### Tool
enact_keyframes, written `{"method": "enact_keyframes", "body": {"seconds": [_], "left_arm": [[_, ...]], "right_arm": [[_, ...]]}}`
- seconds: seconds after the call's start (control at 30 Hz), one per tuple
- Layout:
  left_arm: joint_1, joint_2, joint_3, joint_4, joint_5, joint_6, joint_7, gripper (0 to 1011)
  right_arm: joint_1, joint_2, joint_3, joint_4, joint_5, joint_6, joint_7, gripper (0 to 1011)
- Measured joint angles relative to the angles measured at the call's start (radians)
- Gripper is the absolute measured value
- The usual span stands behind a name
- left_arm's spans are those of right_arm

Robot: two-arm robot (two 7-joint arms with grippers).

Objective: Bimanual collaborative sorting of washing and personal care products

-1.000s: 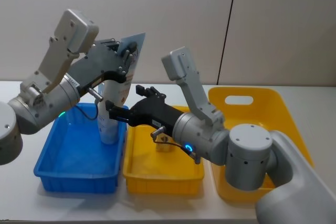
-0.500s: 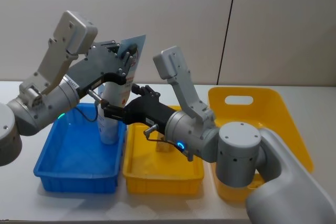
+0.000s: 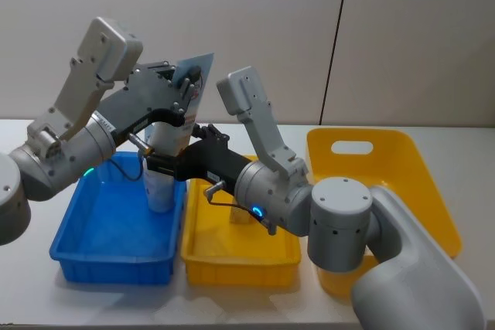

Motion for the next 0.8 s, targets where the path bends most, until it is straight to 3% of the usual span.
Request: {"method": "enact_keyframes", "body": {"seconds": [0.2,0.57,0.8], "left_arm": [[0.001,0.001,0.000,0.000,-0.001,0.001,0.000,84],[0.001,0.002,0.000,0.000,-0.001,0.002,0.001,83],[0.001,0.003,0.000,0.000,-0.001,0.002,0.001,83]], "right_arm": [[0.005,-0.003,-0.003,0.009,0.001,-0.002,-0.005,906],[0.010,-0.007,-0.006,0.017,0.002,-0.005,-0.010,567],[0.011,-0.008,-0.006,0.019,0.002,-0.006,-0.011,427]]}}
